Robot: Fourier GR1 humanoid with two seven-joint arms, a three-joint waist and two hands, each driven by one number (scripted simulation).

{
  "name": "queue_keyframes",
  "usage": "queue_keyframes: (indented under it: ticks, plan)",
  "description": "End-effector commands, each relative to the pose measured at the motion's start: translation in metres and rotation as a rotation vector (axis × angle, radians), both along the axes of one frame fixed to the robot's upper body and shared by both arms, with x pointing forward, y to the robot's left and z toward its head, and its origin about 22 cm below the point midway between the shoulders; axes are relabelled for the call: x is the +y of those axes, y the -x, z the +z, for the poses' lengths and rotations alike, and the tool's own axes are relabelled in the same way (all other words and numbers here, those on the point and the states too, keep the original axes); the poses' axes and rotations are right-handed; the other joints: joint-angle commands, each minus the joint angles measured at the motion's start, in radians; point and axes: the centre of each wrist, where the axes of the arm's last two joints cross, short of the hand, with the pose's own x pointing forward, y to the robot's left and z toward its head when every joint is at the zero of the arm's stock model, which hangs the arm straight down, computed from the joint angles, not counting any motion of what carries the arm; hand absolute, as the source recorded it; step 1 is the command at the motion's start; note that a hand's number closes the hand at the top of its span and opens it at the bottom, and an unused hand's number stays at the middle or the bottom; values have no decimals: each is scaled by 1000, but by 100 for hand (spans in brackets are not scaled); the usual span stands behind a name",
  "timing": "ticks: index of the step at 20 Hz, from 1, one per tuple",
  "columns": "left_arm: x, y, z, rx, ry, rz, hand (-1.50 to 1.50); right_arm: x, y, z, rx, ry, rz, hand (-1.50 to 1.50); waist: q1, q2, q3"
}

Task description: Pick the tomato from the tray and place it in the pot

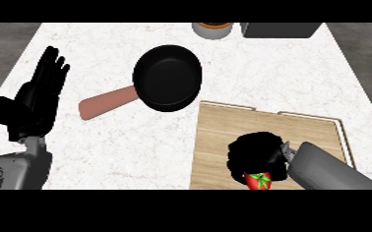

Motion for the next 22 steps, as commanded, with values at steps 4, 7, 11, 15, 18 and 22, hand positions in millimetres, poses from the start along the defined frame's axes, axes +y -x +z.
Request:
queue_keyframes:
  ticks: [4, 7, 11, 15, 18, 22]
  plan:
    - [8, 4, -5, 15, 1, 34, 0, 98, 31, -17, 69, -155, -364, 150, -38, -5, 5]
    - [10, 3, 0, 12, -8, 33, 0, 145, 49, -8, 62, -212, -483, 150, -43, -7, 6]
    - [0, 0, 2, 5, -7, -1, 0, 165, 61, 17, -28, -266, -656, 150, -16, -4, 9]
    - [-1, 2, -7, 21, 11, -8, 0, 167, 79, 40, -45, -476, -849, 150, -1, -3, 11]
    - [0, 3, -7, 23, -8, -11, 0, 170, 85, 66, -117, -629, -988, 150, 14, -9, 11]
    - [-4, -1, -7, 21, 3, -27, 0, 177, 93, 95, -218, -838, -1119, 150, 14, -4, 8]
